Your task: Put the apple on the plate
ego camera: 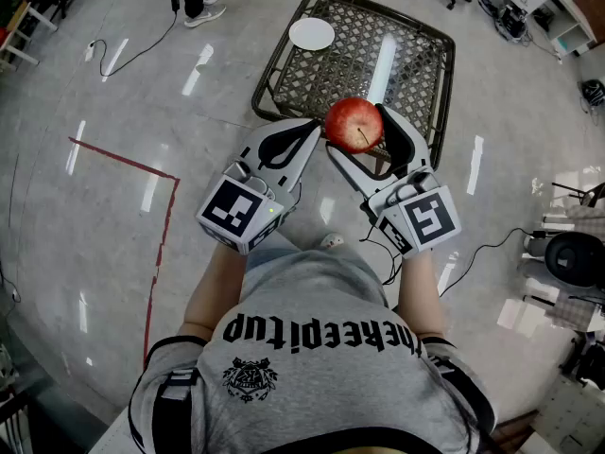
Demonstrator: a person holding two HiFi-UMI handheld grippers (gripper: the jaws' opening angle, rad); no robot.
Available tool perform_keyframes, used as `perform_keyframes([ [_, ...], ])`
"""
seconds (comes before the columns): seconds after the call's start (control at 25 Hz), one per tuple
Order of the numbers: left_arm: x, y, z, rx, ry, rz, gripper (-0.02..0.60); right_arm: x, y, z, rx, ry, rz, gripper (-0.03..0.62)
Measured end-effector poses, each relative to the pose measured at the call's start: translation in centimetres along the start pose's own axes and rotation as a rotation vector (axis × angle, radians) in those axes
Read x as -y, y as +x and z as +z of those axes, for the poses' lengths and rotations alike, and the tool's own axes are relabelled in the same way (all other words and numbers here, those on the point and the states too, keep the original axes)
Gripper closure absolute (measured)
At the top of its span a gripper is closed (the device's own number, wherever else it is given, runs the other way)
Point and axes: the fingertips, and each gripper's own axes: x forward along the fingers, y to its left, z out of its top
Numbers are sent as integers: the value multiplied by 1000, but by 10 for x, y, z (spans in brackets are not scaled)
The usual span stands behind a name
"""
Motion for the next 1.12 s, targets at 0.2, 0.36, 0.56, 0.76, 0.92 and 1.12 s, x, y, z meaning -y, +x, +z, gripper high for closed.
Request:
perform_keyframes([
  [0.2, 2, 4, -2, -19, 9, -1, 569, 5, -2, -2, 8, 11, -3, 215],
  [0.36, -2, 1, -4, -28, 15, -9, 569, 3, 2, -4, 13, 21, -12, 215],
  [0.56, -7, 4, -7, -38, 13, -13, 569, 5, 5, -8, 12, 30, -17, 215],
  [0.76, 1, 10, -4, -35, 13, 2, 569, 13, -5, -5, 21, 58, -13, 204],
  [0.92, 15, 17, -4, -32, 13, 32, 569, 21, -19, -6, 18, 54, 8, 203],
  [1.12, 39, 23, -1, -33, 15, 85, 569, 29, -45, -6, -8, 6, 46, 203],
])
